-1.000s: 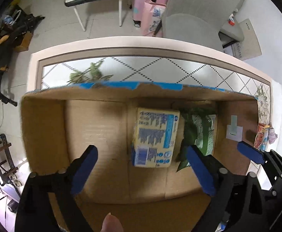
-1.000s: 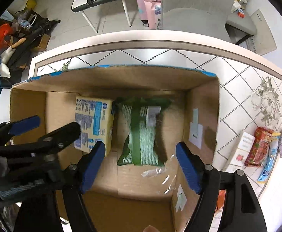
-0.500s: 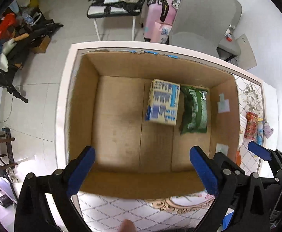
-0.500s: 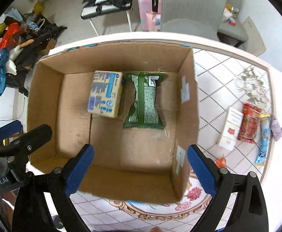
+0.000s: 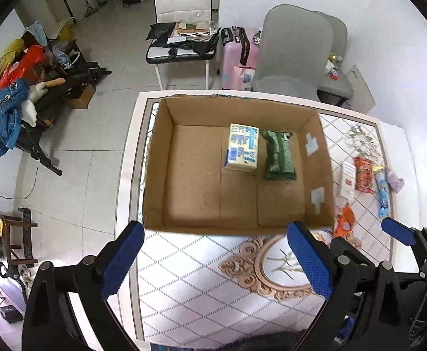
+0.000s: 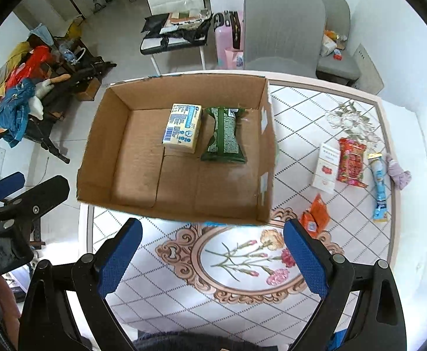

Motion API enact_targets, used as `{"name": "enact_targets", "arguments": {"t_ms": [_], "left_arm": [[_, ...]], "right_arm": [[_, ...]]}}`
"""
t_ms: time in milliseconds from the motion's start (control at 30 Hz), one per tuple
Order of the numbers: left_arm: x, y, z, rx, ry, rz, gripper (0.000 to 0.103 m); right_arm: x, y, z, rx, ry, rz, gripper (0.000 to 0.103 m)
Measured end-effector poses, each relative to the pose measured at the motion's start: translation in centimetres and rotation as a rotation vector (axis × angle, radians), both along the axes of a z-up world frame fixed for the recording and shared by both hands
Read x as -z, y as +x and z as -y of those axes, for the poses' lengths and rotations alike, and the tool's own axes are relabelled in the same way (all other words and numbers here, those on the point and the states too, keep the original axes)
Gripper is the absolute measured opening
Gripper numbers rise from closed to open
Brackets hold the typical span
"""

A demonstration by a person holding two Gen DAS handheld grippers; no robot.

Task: Organize soft objects
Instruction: 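Grasp the red snack bag with the left tool while the right tool grasps the lilac sock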

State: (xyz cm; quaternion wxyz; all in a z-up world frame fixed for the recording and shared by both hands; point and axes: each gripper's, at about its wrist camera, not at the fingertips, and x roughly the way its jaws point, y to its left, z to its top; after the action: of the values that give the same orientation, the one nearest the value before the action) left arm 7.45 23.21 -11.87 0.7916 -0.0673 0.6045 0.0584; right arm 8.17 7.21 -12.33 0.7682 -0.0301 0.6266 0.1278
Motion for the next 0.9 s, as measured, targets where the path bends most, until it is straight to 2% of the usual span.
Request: {"name": "enact_targets", "arguments": {"t_ms": [133, 333, 500, 633, 733, 900], "left_arm": [[-1.3, -2.0, 0.9, -0.015, 0.002, 0.016, 0.1], [-2.5, -2.5, 2.4, -0.052, -0.001, 0.03, 0.1], [-3.3, -1.2, 6.2, -0.012, -0.016, 0.051, 0.1], [-2.9, 1.8, 11.9, 0.076, -0.034, 0.051, 0.1], [-1.5, 5.0, 17.1, 0.16, -0.066, 0.031, 0.1], [4.1, 10.8, 26.1, 0.264, -0.107, -0.088, 0.1]], "right_arm": [[-1.2, -1.2, 0.7, -0.013, 0.03, 0.005, 0.099], [-1.8, -1.0, 2.4, -0.018, 0.067, 0.005, 0.099], [-2.2, 0.6, 6.9, 0.04, 0.099, -0.007, 0.099], [-2.3, 2.4, 13.5, 0.131, 0.11, -0.009, 0.099], [-1.5, 4.2, 20.1, 0.233, 0.091, -0.009, 0.099], [2.7, 7.4, 32.1, 0.408, 0.036, -0.064, 0.099]]}}
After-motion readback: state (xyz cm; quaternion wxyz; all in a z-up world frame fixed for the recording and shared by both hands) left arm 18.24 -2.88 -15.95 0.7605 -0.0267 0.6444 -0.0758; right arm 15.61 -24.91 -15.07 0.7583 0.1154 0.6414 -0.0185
